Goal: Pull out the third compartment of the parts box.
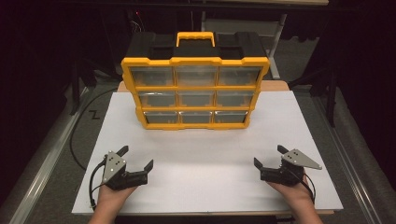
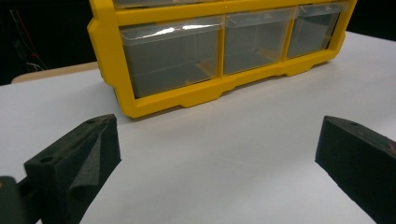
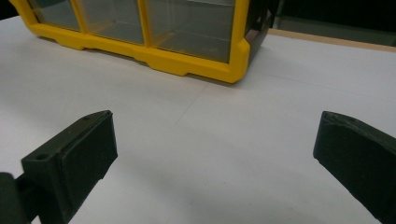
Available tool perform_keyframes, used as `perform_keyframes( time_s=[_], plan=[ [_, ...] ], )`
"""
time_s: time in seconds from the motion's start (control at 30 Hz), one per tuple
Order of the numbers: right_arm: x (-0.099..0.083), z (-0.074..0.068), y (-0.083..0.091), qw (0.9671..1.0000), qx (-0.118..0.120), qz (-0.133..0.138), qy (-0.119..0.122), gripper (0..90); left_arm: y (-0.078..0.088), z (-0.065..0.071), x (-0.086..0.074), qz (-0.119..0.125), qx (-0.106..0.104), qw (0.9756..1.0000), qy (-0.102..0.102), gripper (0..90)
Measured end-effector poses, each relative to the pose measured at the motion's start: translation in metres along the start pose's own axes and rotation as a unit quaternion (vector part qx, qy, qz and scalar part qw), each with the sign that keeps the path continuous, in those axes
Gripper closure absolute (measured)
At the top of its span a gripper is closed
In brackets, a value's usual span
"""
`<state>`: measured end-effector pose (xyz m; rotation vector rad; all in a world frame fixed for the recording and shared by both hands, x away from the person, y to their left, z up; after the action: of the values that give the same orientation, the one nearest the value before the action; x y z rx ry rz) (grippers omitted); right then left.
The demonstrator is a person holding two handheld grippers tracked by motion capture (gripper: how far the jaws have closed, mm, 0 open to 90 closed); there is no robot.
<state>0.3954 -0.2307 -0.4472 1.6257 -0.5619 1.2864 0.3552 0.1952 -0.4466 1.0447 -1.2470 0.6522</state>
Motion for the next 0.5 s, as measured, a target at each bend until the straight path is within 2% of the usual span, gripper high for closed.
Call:
perform_keyframes(
  time_s=[0.1, 0.3, 0.37, 0.5],
  plan=[
    [0.000, 0.002, -0.001, 0.9999, -0.011, 0.001, -0.002, 0.9, -0.004, -0.001, -0.004, -0.014, -0.002, 0.9999, -0.008, 0.8],
    [0.006, 0.004, -0.004, 0.9997, -0.018, 0.014, -0.001, 1.0, -0.002, 0.001, -0.002, -0.010, 0.000, 0.9999, -0.005, 0.8],
    [0.010, 0.006, -0.012, 0.9996, -0.025, 0.015, 0.005, 0.9, -0.003, 0.004, -0.002, -0.010, -0.003, 0.9998, -0.015, 0.8],
    [0.015, 0.009, -0.021, 0.9992, -0.035, 0.016, 0.008, 1.0, -0.005, 0.003, -0.003, -0.010, -0.003, 0.9999, -0.013, 0.8]
  ],
)
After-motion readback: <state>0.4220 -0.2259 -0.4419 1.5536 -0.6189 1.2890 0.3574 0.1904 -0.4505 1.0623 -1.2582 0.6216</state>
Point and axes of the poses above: each handheld gripper's, and its own axes: y roughly backward along the jaws, x roughly out of its top, z roughly to its right, the point moved 8 cm from there along -y, roughly forward along the jaws, and after that the axes turned 1 degree about -y, right-handed, at the moved point
